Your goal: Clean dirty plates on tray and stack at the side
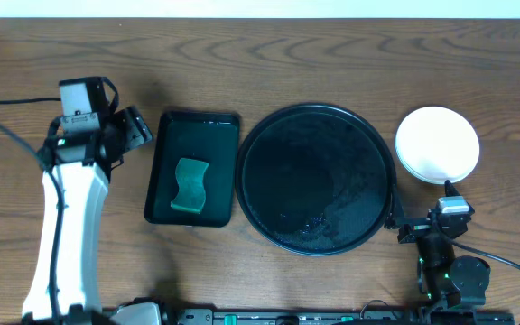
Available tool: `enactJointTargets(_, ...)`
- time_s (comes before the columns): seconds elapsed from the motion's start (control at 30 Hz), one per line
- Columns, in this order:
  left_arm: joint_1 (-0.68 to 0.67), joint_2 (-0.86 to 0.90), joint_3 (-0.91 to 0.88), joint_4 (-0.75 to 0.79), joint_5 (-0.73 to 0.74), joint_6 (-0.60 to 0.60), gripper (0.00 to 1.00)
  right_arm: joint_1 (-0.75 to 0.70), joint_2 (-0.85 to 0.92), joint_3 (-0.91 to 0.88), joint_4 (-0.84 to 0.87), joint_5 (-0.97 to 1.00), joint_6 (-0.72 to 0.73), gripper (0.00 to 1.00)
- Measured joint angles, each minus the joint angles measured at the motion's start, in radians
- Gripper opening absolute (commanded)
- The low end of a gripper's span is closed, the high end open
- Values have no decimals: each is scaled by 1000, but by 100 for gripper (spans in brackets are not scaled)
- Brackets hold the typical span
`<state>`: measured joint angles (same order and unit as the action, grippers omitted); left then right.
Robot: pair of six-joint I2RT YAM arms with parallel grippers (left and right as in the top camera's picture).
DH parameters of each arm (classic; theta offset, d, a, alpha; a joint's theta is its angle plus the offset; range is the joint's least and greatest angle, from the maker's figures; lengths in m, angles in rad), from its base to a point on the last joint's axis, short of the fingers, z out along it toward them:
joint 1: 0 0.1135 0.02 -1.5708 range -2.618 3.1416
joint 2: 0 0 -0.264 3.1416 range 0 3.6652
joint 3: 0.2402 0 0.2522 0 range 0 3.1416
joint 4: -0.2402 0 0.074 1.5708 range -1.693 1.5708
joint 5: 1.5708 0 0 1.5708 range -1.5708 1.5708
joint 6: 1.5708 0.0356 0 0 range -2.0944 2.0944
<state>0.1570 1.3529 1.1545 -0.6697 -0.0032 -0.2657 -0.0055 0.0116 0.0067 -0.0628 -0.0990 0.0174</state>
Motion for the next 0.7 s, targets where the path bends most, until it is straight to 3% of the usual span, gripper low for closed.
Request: enactJointTargets(0.7,0,-544,0,-6,-1,0,80,0,0,0,0,0,0,99)
